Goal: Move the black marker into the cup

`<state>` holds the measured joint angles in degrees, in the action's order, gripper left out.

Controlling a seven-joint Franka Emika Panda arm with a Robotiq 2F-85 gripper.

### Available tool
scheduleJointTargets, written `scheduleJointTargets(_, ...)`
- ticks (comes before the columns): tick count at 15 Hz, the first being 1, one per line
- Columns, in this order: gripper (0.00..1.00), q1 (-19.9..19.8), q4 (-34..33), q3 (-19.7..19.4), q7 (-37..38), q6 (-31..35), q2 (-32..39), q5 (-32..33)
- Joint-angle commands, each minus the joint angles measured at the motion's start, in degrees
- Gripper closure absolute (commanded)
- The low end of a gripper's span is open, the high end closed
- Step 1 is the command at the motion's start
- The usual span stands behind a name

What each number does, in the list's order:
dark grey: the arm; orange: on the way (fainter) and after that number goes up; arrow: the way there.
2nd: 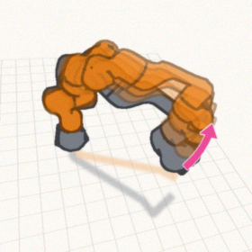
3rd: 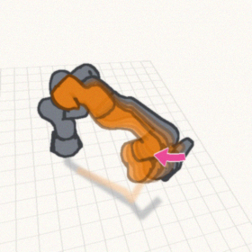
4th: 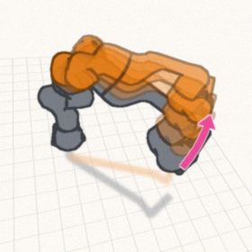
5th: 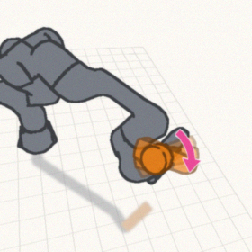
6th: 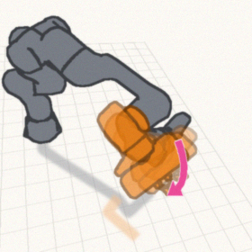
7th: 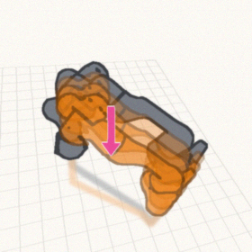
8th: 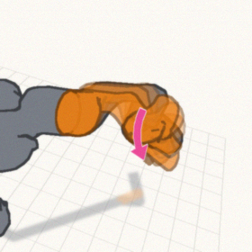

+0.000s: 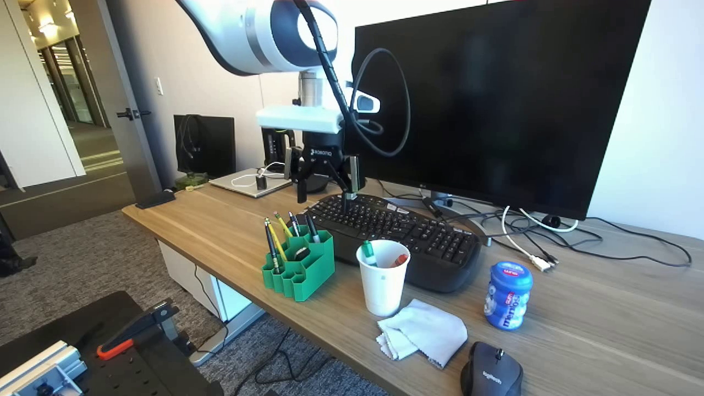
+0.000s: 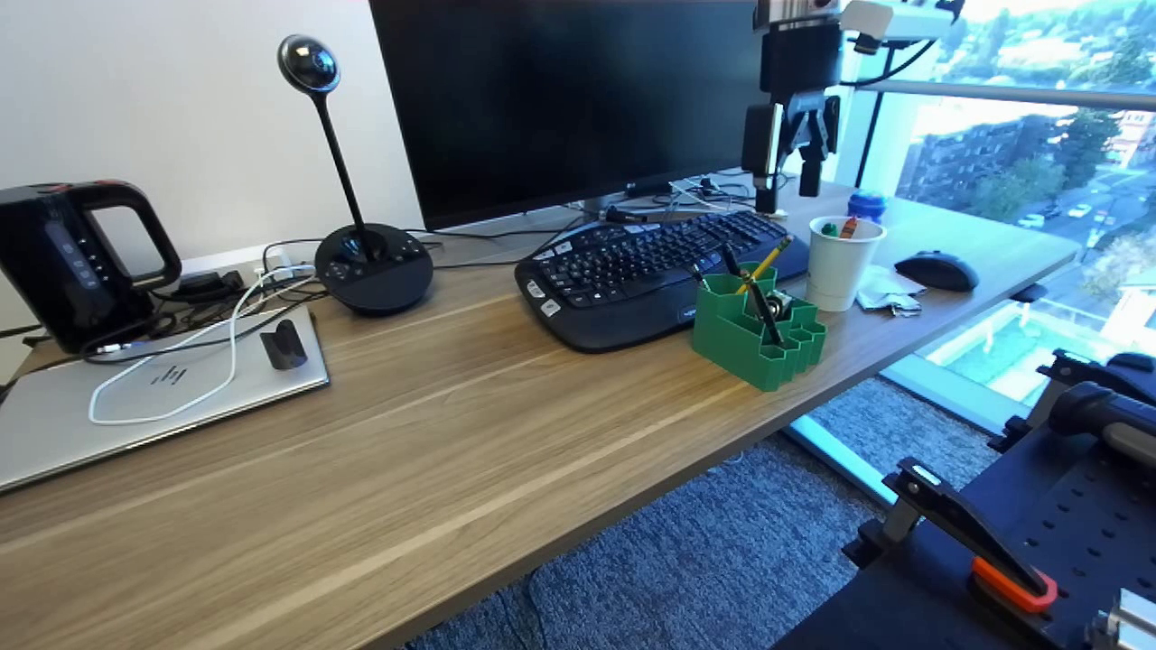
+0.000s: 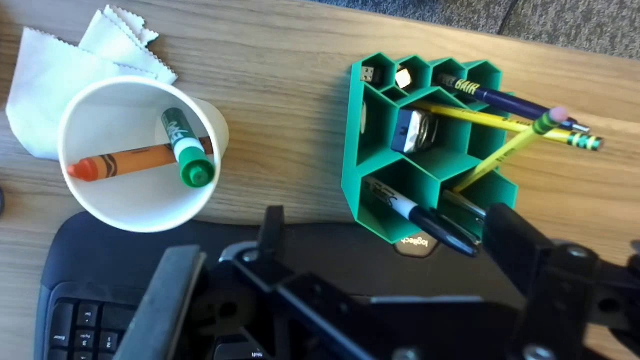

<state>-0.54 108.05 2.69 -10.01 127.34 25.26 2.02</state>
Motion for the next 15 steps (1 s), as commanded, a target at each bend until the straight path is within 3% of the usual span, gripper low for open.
scheduleJointTargets(1, 0.00, 0.6, 0.9, 0.2, 1.5, 3.8, 0.1, -0.8)
scheduleJointTargets(15, 0.00, 3.3, -0.2, -0.5, 7.2, 4.2, 3.9, 0.8)
